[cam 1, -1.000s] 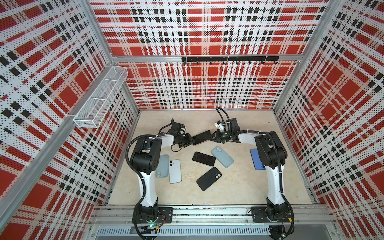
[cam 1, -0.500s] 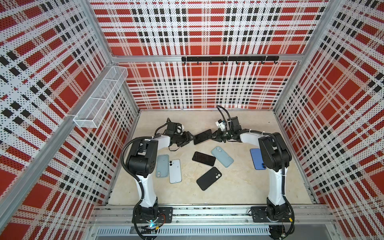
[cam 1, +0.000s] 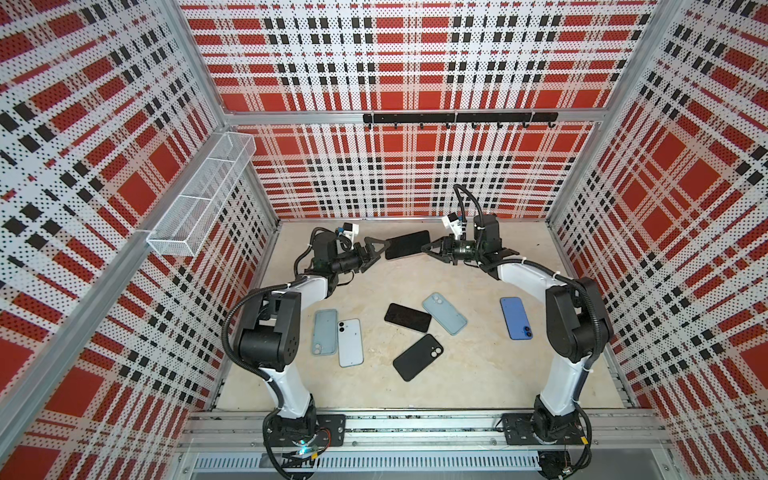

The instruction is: Put the phone into the phone case

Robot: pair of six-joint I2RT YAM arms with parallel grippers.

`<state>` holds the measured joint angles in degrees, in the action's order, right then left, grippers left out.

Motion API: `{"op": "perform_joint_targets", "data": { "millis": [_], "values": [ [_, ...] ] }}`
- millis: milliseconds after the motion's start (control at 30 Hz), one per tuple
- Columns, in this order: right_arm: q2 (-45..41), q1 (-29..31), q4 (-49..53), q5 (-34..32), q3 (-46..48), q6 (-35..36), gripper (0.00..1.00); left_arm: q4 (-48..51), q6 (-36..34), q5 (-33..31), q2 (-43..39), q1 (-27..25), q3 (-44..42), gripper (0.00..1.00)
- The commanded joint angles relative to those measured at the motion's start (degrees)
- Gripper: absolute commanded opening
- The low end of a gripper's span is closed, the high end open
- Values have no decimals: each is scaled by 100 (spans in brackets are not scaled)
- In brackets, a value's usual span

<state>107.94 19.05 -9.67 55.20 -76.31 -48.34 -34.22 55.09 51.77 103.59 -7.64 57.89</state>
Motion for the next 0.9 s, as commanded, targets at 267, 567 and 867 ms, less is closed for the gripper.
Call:
{"op": "perform_joint_targets", "data": {
  "millis": [267, 567, 867],
  "values": [
    [-342, 130, -872, 213, 237, -425, 0, -2642, 1679, 636, 378, -339, 112, 65],
    [-238, 222, -1454, 198, 448, -782, 0, -3346, 2093, 584, 504, -461, 47, 43],
    [-298, 232, -1384, 87, 543, -666, 9, -3800, 2357, 564, 533, -492, -88, 20]
  ]
}}
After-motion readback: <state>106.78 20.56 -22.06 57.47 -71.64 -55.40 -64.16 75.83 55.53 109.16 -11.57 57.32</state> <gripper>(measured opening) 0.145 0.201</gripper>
